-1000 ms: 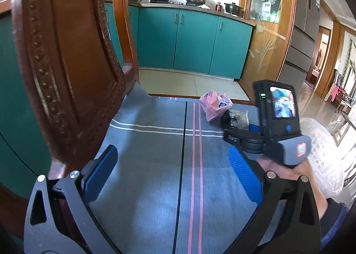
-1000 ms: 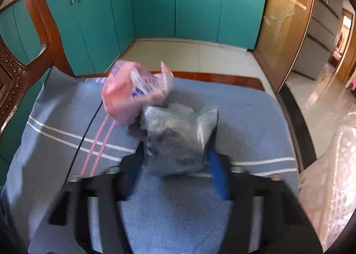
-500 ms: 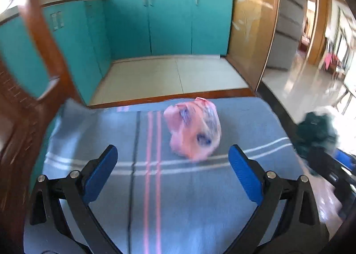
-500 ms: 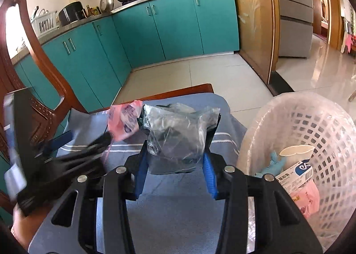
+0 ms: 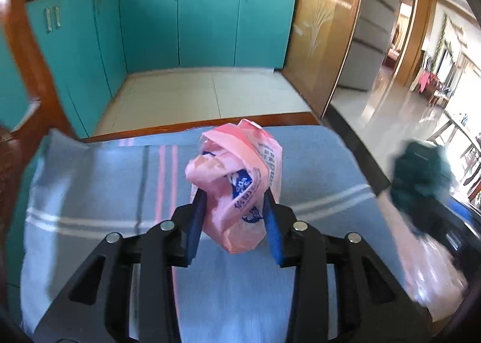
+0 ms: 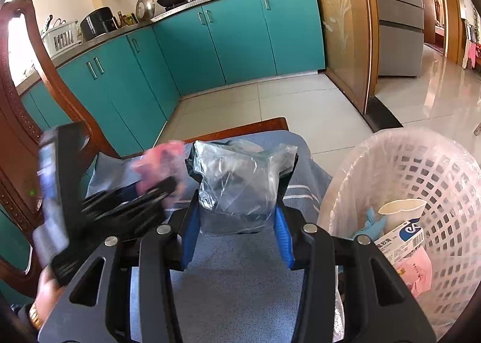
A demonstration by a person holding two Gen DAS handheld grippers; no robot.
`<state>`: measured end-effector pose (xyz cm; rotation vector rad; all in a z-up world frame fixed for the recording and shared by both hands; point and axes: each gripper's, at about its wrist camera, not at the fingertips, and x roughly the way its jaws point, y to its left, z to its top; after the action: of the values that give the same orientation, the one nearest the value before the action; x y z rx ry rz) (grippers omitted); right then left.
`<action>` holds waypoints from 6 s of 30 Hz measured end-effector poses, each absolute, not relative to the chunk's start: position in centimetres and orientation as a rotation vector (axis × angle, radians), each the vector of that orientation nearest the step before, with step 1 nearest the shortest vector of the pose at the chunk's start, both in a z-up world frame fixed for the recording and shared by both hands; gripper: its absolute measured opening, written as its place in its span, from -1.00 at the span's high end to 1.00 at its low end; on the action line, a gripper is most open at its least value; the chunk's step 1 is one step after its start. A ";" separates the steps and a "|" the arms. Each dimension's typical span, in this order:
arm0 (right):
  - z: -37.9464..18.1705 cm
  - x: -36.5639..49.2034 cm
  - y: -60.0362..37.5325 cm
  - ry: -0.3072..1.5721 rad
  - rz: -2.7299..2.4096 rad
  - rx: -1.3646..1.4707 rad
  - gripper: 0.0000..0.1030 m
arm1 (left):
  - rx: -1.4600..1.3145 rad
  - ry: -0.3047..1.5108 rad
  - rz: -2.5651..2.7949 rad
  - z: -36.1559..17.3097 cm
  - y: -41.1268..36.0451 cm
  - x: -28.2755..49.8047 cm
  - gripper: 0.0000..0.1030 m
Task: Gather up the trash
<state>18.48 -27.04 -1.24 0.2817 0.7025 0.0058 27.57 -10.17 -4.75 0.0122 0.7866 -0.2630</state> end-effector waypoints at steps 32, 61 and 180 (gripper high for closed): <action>2.1 8.0 -24.3 0.538 -0.010 0.170 0.15 | -0.051 0.668 -0.180 0.8 -2.2 10.4 0.26; 3.6 1.3 -41.9 0.241 -0.441 0.560 -0.83 | 0.098 0.736 -0.496 1.3 -20.7 14.3 -0.78; -0.6 7.7 -19.6 0.646 -0.034 0.065 -0.93 | -0.044 0.720 -0.069 -0.4 -1.6 9.6 -0.94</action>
<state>7.67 -19.62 -0.59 0.0646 0.6463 -0.0344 9.57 -1.62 -0.45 -0.0436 0.7199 -0.0693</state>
